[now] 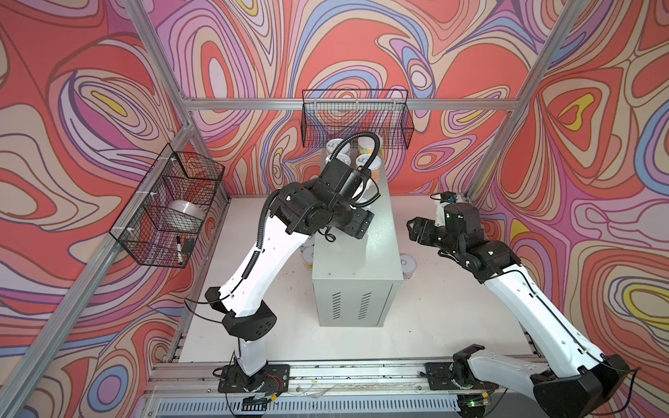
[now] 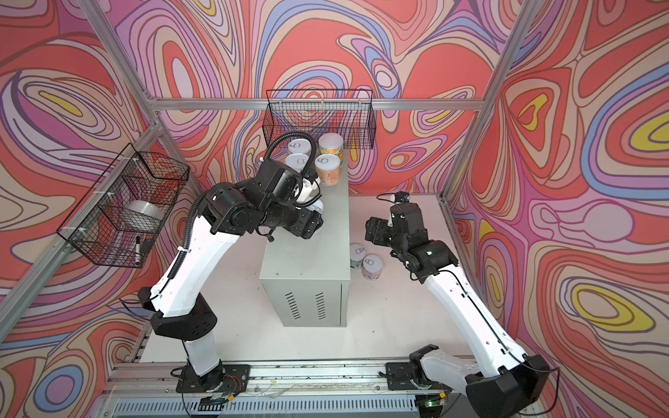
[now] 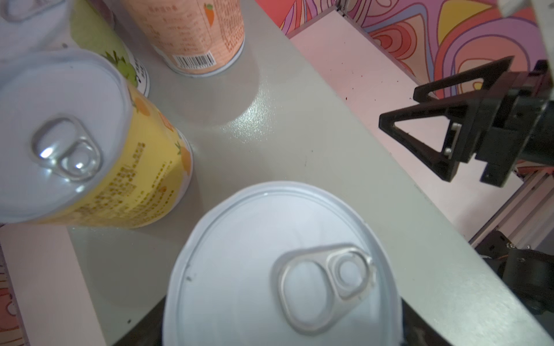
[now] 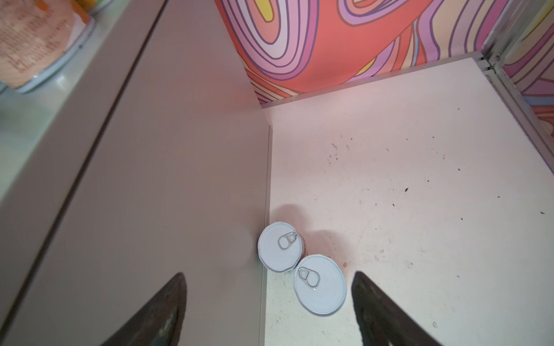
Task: Place and organize the canned foods onto the counter
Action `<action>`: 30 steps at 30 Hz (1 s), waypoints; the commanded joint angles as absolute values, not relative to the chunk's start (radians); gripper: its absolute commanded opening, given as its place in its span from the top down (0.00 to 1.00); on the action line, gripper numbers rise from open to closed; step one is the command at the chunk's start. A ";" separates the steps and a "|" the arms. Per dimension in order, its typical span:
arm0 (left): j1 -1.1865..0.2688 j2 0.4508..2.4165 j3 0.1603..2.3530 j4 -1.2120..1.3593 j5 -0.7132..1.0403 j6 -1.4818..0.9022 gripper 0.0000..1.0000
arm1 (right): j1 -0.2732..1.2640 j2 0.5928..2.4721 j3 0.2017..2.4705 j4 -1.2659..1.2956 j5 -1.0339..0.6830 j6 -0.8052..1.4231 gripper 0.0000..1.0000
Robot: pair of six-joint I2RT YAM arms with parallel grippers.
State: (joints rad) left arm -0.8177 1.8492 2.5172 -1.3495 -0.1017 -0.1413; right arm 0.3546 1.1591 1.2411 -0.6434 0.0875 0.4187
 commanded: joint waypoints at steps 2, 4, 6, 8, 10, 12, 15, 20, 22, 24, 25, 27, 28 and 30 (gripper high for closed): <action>-0.821 1.817 2.517 -1.286 -0.103 -0.109 0.14 | 0.349 1.147 1.287 -0.647 0.061 0.407 0.11; -0.821 1.816 2.521 -1.278 -0.109 -0.101 0.13 | 0.349 1.147 1.311 -0.654 0.058 0.401 0.11; -0.821 1.817 2.537 -1.276 -0.110 -0.094 0.12 | 0.350 1.144 1.333 -0.658 0.039 0.397 0.11; -0.822 1.816 2.558 -1.271 -0.115 -0.085 0.11 | 0.349 1.137 1.347 -0.653 0.018 0.390 0.12; -0.821 1.808 2.573 -1.258 -0.123 -0.075 0.12 | 0.350 1.128 1.359 -0.648 0.003 0.379 0.14; -0.822 1.793 2.574 -1.240 -0.123 -0.065 0.12 | 0.350 1.111 1.353 -0.628 -0.002 0.380 0.15; -0.821 1.767 2.572 -1.213 -0.131 -0.055 0.12 | 0.351 1.076 1.340 -0.575 -0.055 0.378 0.15; -0.822 1.694 2.533 -1.129 -0.178 -0.039 0.12 | 0.382 1.074 1.375 -0.564 -0.115 0.360 0.15; -0.821 1.651 2.498 -1.094 -0.209 -0.035 0.12 | 0.423 1.074 1.392 -0.568 -0.090 0.341 0.14; -0.820 1.597 2.449 -1.065 -0.232 -0.031 0.12 | 0.483 1.078 1.414 -0.580 -0.034 0.310 0.13; -0.819 1.572 2.423 -1.054 -0.241 -0.033 0.12 | 0.512 1.081 1.423 -0.587 -0.007 0.300 0.12; -0.793 1.497 2.340 -1.018 -0.214 -0.062 0.12 | 0.572 1.090 1.438 -0.597 0.046 0.282 0.12; -0.768 1.455 2.287 -0.992 -0.182 -0.088 0.12 | 0.596 1.094 1.442 -0.595 0.066 0.275 0.12; -0.691 1.332 2.122 -0.892 -0.088 -0.156 0.12 | 0.636 1.105 1.448 -0.597 0.098 0.264 0.12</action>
